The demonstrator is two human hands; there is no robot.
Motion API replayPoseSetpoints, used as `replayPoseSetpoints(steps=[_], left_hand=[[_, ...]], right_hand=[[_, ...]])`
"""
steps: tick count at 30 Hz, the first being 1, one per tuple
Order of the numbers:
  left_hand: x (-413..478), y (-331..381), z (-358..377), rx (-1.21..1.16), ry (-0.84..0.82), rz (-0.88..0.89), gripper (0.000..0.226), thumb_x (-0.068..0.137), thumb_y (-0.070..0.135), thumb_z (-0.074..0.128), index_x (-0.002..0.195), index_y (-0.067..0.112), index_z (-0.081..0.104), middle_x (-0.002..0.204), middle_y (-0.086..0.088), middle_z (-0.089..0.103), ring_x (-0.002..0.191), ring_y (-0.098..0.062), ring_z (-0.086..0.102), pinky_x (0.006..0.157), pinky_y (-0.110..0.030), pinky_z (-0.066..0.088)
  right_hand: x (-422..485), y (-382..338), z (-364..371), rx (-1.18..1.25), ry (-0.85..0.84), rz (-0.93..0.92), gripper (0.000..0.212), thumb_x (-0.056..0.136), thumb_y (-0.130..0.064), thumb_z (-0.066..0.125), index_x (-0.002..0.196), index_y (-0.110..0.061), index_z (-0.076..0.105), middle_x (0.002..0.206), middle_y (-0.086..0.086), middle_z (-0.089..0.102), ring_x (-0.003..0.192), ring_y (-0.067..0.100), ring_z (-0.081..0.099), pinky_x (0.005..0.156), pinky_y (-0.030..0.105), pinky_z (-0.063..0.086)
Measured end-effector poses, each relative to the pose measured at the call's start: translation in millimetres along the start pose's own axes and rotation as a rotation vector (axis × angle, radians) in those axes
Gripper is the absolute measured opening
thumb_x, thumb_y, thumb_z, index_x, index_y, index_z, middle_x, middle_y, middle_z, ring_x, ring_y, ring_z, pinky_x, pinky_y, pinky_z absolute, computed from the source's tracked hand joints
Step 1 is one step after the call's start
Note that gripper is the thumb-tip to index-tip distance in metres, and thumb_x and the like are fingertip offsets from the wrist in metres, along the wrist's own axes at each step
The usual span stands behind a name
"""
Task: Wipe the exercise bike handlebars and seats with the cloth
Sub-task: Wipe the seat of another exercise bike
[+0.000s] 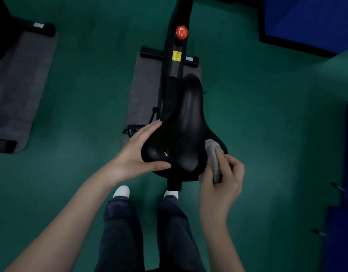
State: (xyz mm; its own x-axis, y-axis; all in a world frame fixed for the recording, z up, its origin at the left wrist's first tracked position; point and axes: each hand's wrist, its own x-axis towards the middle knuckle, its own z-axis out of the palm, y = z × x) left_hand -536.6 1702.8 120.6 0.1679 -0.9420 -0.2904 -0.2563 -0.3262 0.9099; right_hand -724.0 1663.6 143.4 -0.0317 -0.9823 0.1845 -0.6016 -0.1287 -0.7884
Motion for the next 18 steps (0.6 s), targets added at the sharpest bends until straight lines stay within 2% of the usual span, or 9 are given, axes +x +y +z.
replayPoseSetpoints(steps=[2,4,8,11,15,17,18], left_hand=[[1.4,-4.0,-3.9,0.009,-0.049,0.044,0.106,0.050,0.073,0.071,0.140,0.048,0.021,0.152,0.023,0.019,0.141,0.005,0.015,0.119,-0.030,0.016],[2.5,-7.5,-8.8,0.020,-0.105,0.078,0.109,0.049,0.077,0.070,0.140,0.050,0.016,0.153,0.026,0.014,0.141,0.006,0.010,0.117,-0.022,0.013],[4.7,-15.0,-18.5,0.074,-0.212,0.138,0.122,0.047,0.060,0.084,0.142,0.049,0.007,0.145,0.041,0.002,0.138,0.015,0.003,0.108,-0.003,0.005],[8.0,-21.2,-19.9,0.101,-0.204,0.190,0.124,0.049,0.042,0.089,0.143,0.042,0.008,0.145,0.037,0.004,0.138,0.013,0.006,0.108,-0.003,0.006],[8.9,-28.6,-16.5,0.017,-0.156,0.218,0.118,0.051,0.052,0.079,0.148,0.022,0.019,0.149,0.021,0.018,0.140,0.002,0.019,0.112,-0.008,0.014],[9.0,-30.1,-14.5,-0.024,-0.136,0.206,0.118,0.049,0.048,0.083,0.148,0.022,0.022,0.146,0.027,0.017,0.139,0.003,0.020,0.111,-0.008,0.016],[9.4,-30.8,-13.5,-0.030,-0.125,0.199,0.121,0.047,0.042,0.088,0.147,0.022,0.023,0.144,0.031,0.015,0.138,0.004,0.019,0.109,-0.005,0.015]], right_hand=[[-17.8,-13.1,5.7,-0.041,-0.004,-0.053,0.035,0.081,-0.004,0.060,0.115,-0.011,0.068,0.104,0.000,0.049,0.096,0.017,0.052,0.088,0.013,0.043],[-20.5,-19.7,10.6,-0.084,-0.009,-0.066,0.036,0.080,-0.002,0.061,0.115,-0.010,0.069,0.104,0.000,0.050,0.096,0.015,0.051,0.087,0.010,0.040],[7.2,-28.0,22.5,-0.169,0.117,0.027,0.029,0.084,-0.003,0.064,0.110,-0.011,0.072,0.095,-0.002,0.049,0.089,0.024,0.057,0.082,0.008,0.040],[9.9,-48.3,49.1,-0.214,0.130,0.008,0.023,0.084,-0.005,0.064,0.104,-0.009,0.074,0.088,0.001,0.055,0.084,0.026,0.057,0.079,0.028,0.047],[-20.7,-65.4,65.2,-0.305,-0.050,-0.209,0.029,0.079,-0.008,0.062,0.105,-0.011,0.074,0.093,0.005,0.061,0.087,0.025,0.054,0.076,0.042,0.049],[-28.2,-61.1,53.7,-0.293,-0.106,-0.265,0.029,0.080,-0.003,0.062,0.105,-0.010,0.074,0.097,0.005,0.061,0.090,0.024,0.054,0.079,0.042,0.049],[-28.1,-57.5,46.7,-0.288,-0.094,-0.272,0.027,0.081,-0.001,0.062,0.104,-0.009,0.074,0.098,0.005,0.060,0.090,0.024,0.054,0.082,0.037,0.049]])
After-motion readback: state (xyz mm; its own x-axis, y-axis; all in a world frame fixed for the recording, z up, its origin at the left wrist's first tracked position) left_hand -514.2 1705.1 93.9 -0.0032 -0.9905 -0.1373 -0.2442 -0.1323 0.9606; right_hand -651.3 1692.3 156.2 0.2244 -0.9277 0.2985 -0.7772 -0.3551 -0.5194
